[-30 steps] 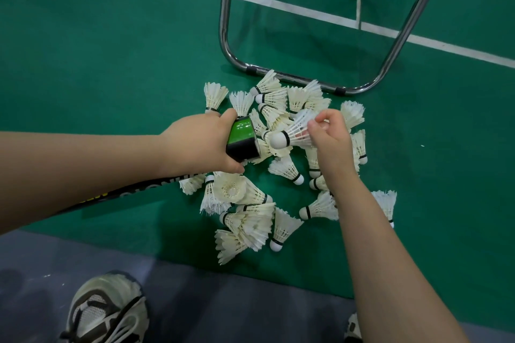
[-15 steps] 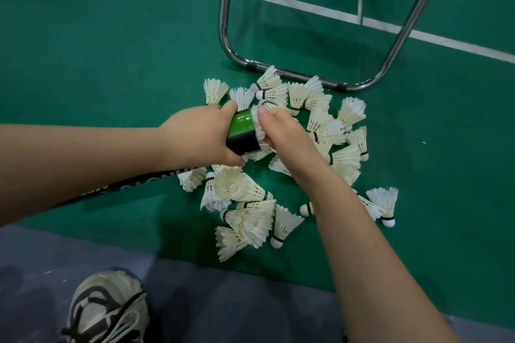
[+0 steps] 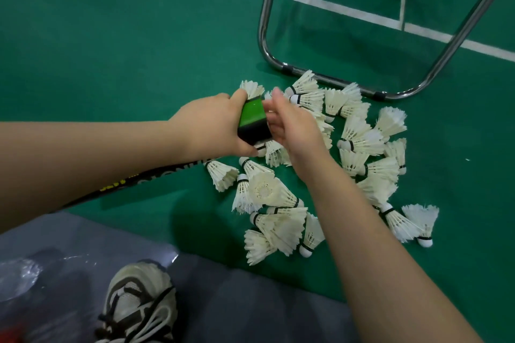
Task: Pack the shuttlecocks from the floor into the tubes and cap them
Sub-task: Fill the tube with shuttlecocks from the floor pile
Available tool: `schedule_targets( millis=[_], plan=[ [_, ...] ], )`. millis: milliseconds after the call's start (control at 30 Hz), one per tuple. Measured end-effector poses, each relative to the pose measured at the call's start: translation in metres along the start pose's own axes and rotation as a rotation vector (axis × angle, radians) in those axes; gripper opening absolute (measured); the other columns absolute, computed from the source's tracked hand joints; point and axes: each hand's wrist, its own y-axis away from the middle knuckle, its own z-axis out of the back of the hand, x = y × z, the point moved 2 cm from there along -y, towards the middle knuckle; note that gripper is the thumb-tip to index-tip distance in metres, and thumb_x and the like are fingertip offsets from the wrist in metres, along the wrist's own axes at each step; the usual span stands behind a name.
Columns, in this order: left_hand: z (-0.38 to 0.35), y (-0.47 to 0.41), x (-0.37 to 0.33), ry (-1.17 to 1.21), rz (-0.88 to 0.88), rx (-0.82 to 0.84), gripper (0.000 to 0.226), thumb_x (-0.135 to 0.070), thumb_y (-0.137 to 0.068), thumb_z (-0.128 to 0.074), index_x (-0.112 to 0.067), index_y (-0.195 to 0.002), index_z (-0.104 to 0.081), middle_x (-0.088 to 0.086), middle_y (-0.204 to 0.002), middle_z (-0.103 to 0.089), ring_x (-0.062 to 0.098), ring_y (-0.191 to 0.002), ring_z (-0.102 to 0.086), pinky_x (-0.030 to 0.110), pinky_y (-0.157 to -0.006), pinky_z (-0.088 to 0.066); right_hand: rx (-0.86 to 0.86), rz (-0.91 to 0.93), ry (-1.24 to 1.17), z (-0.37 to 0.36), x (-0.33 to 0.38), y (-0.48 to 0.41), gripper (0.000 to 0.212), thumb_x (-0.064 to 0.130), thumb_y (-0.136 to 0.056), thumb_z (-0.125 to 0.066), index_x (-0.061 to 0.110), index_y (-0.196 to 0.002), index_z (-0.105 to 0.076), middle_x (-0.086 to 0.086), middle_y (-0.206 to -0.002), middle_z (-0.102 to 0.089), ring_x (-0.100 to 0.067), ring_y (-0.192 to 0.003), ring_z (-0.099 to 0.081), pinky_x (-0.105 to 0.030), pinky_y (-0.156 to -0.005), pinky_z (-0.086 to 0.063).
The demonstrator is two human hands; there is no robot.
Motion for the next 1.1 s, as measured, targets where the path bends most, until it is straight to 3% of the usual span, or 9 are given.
schedule_targets(
  millis=[100, 200, 333, 433, 600, 667, 733, 833, 1100],
  plan=[
    [0.005, -0.002, 0.009, 0.012, 0.02, -0.029, 0.073, -0.063, -0.067, -0.069, -0.017, -0.112, -0.037, 0.003, -0.094, -0.051, 0.026, -0.08, -0.053, 0.034, -0.064, -0.044, -0.445, 0.232, 0.18, 0.003, -0.018, -0.006, 0.019, 0.027, -0.094, -0.047, 0.018, -0.081, -0.057, 0.004, -0.067, -0.057, -0.007, -0.058, -0.048, -0.026, -0.058, -0.039],
    [0.005, -0.002, 0.013, -0.006, 0.019, -0.044, 0.072, -0.062, -0.066, -0.069, -0.016, -0.111, -0.037, 0.003, -0.091, -0.048, 0.026, -0.077, -0.051, 0.033, -0.062, -0.044, -0.114, 0.247, 0.751, -0.012, -0.058, -0.005, 0.015, 0.024, -0.093, -0.049, 0.015, -0.095, -0.061, 0.003, -0.071, -0.059, -0.015, -0.062, -0.051, -0.029, -0.055, -0.038],
    [0.003, -0.001, 0.019, 0.002, 0.021, -0.039, 0.071, -0.062, -0.067, -0.07, -0.016, -0.11, -0.037, 0.003, -0.09, -0.047, 0.025, -0.077, -0.049, 0.033, -0.061, -0.04, 0.38, 0.309, 1.37, -0.039, -0.102, 0.006, 0.028, 0.028, -0.093, -0.042, 0.018, -0.104, -0.066, -0.004, -0.101, -0.067, -0.026, -0.095, -0.059, -0.032, -0.079, -0.045],
    [-0.001, 0.001, 0.023, 0.014, 0.041, -0.025, 0.072, -0.063, -0.067, -0.07, -0.016, -0.11, -0.037, 0.002, -0.089, -0.046, 0.025, -0.077, -0.048, 0.034, -0.062, -0.041, 0.218, 0.214, 1.641, -0.038, -0.109, 0.001, 0.029, 0.031, -0.091, -0.039, 0.023, -0.103, -0.064, 0.001, -0.102, -0.063, -0.022, -0.102, -0.054, -0.038, -0.091, -0.036],
    [-0.003, 0.005, 0.024, 0.017, 0.048, -0.002, 0.073, -0.061, -0.067, -0.071, -0.015, -0.113, -0.038, 0.003, -0.091, -0.049, 0.024, -0.077, -0.05, 0.035, -0.062, -0.045, -0.234, -0.098, 1.466, 0.013, -0.099, -0.012, 0.062, 0.032, -0.088, -0.049, 0.021, -0.145, -0.024, -0.006, -0.156, -0.015, -0.024, -0.144, -0.007, -0.055, -0.112, -0.006],
    [-0.003, 0.005, 0.022, 0.014, 0.046, 0.0, 0.073, -0.062, -0.067, -0.07, -0.015, -0.114, -0.039, 0.003, -0.093, -0.051, 0.024, -0.078, -0.052, 0.036, -0.062, -0.047, -0.324, 0.004, 1.382, 0.02, -0.085, -0.011, 0.054, 0.027, -0.089, -0.048, 0.021, -0.141, -0.033, -0.006, -0.152, -0.025, -0.023, -0.14, -0.019, -0.049, -0.111, -0.016],
    [-0.002, 0.004, 0.02, 0.007, 0.042, -0.006, 0.074, -0.062, -0.067, -0.07, -0.015, -0.114, -0.039, 0.003, -0.093, -0.051, 0.024, -0.078, -0.052, 0.035, -0.062, -0.047, -0.258, 0.141, 1.272, 0.012, -0.076, -0.009, 0.034, 0.02, -0.09, -0.046, 0.02, -0.124, -0.051, -0.005, -0.125, -0.056, -0.021, -0.113, -0.05, -0.038, -0.092, -0.04],
    [-0.001, 0.004, 0.016, 0.002, 0.039, -0.009, 0.075, -0.064, -0.066, -0.07, -0.015, -0.114, -0.038, 0.004, -0.093, -0.05, 0.024, -0.078, -0.052, 0.035, -0.063, -0.047, -0.001, 0.024, 1.194, -0.015, -0.086, 0.003, 0.022, 0.021, -0.093, -0.041, 0.014, -0.105, -0.058, -0.004, -0.086, -0.065, -0.023, -0.078, -0.06, -0.034, -0.069, -0.051],
    [-0.005, 0.003, 0.013, -0.003, 0.035, 0.005, 0.075, -0.064, -0.067, -0.069, -0.016, -0.115, -0.038, 0.004, -0.095, -0.052, 0.024, -0.078, -0.052, 0.033, -0.061, -0.044, 0.108, -0.433, 0.725, -0.038, -0.127, 0.023, 0.041, 0.023, -0.09, -0.044, 0.023, -0.132, -0.044, -0.007, -0.109, -0.06, -0.021, -0.083, -0.059, -0.028, -0.07, -0.044]
  ],
)
